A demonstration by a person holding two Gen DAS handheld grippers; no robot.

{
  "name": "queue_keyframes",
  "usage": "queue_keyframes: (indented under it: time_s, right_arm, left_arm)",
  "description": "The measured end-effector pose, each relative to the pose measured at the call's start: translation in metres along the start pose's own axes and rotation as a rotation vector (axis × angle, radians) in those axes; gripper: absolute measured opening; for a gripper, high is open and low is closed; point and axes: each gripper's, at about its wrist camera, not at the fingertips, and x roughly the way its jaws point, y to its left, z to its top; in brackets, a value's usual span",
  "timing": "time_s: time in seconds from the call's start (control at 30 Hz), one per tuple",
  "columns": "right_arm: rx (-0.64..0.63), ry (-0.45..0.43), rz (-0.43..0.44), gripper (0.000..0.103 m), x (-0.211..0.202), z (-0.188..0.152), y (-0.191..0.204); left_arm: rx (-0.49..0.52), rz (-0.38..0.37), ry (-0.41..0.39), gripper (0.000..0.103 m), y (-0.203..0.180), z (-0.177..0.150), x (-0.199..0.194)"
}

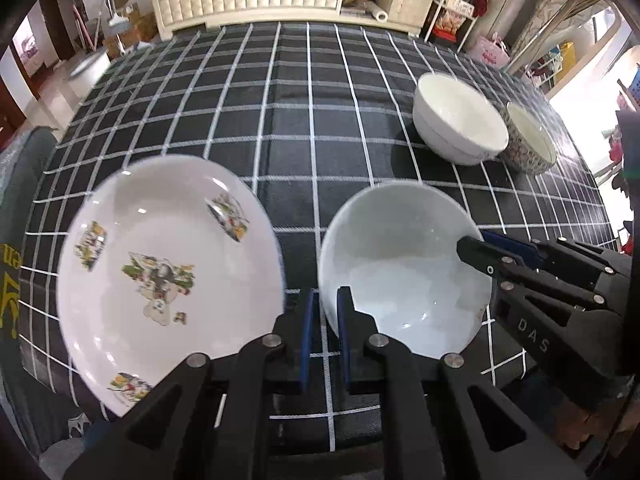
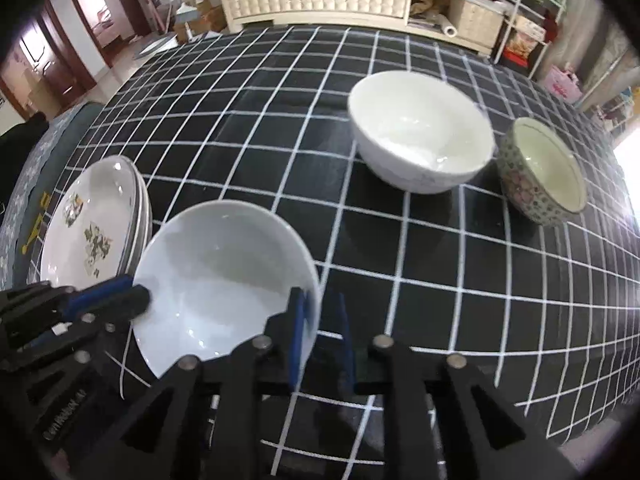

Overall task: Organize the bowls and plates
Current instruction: 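Lift the plain white bowl with both grippers toward the plate stack, then lower the white bowl onto the table beside the plates and open both grippers, then move both grippers to the cream bowl and close on its rim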

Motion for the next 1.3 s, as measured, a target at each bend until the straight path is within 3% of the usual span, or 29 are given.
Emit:
queue_keyframes:
  time_s: [0.17, 0.4, 0.67, 0.93, 1.3]
  right_arm:
    - [0.045, -0.055, -0.013, 0.049, -0.024, 0.0, -0.013]
    - [0.048, -0.188, -0.006, 0.051, -0.079, 0.001, -0.017]
    - [0.032, -0.283, -0.015, 0.059, -0.121, 0.016, -0.027]
    - [0.046, -0.323, -0.001, 0.059, -0.14, 0.037, -0.046]
    - [0.054, -0.309, -0.015, 0.059, -0.124, 0.07, -0.076]
  left_arm:
    - [-0.023, 0.0, -0.047, 0.015, 0.005, 0.004, -0.021]
    - [0.029, 0.02, -0.184, 0.033, -0.01, 0.01, -0.071]
    - [0.093, 0.002, -0.274, 0.041, -0.037, 0.029, -0.109]
    - [0.161, -0.023, -0.301, 0.045, -0.063, 0.063, -0.116]
    - [0.169, -0.034, -0.28, 0.045, -0.074, 0.12, -0.094]
